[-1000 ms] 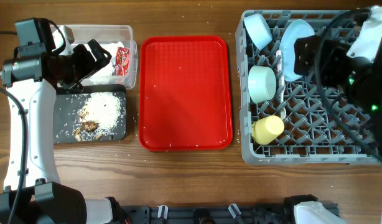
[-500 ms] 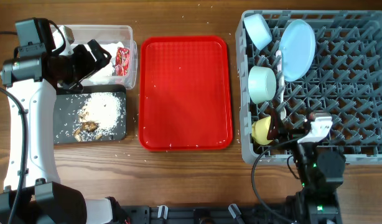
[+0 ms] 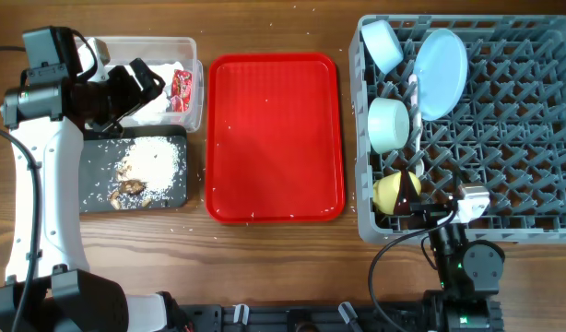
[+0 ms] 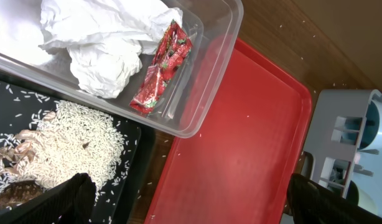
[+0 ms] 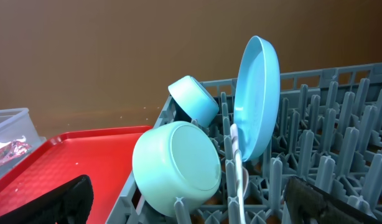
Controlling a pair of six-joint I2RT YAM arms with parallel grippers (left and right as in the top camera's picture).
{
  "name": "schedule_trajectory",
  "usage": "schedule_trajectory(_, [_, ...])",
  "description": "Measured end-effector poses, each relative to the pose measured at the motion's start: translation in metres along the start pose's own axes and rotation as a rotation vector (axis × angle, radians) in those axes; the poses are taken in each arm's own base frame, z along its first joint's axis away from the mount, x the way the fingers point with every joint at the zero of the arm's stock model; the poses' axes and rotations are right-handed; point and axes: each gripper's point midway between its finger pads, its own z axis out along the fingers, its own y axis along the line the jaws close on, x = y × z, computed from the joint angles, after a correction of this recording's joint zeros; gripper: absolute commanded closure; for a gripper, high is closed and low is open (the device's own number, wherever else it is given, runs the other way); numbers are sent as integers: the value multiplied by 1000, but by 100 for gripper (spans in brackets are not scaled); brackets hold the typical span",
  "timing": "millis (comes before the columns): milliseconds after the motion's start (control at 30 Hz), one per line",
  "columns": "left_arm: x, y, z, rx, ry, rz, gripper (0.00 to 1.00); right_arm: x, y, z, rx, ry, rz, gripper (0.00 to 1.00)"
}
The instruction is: Sort waste into correct bins and load items into the dishwasher rack
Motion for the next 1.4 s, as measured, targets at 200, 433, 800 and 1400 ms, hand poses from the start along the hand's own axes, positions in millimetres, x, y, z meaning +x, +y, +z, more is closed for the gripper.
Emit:
schedule_trajectory(200, [0, 0, 0, 0, 0, 0, 0, 0, 0, 0, 0, 0, 0, 0])
schedule_trajectory(433, [-9, -7, -2, 24, -56, 32, 0, 0, 0, 0, 0, 0, 0, 0])
schedule_trajectory(800, [102, -2, -10, 280, -604, 468, 0, 0, 0, 0, 0, -1, -1, 0])
schedule_trajectory(1400, [157, 26, -22, 323, -881, 530, 0, 0, 0, 0, 0, -1, 0, 0])
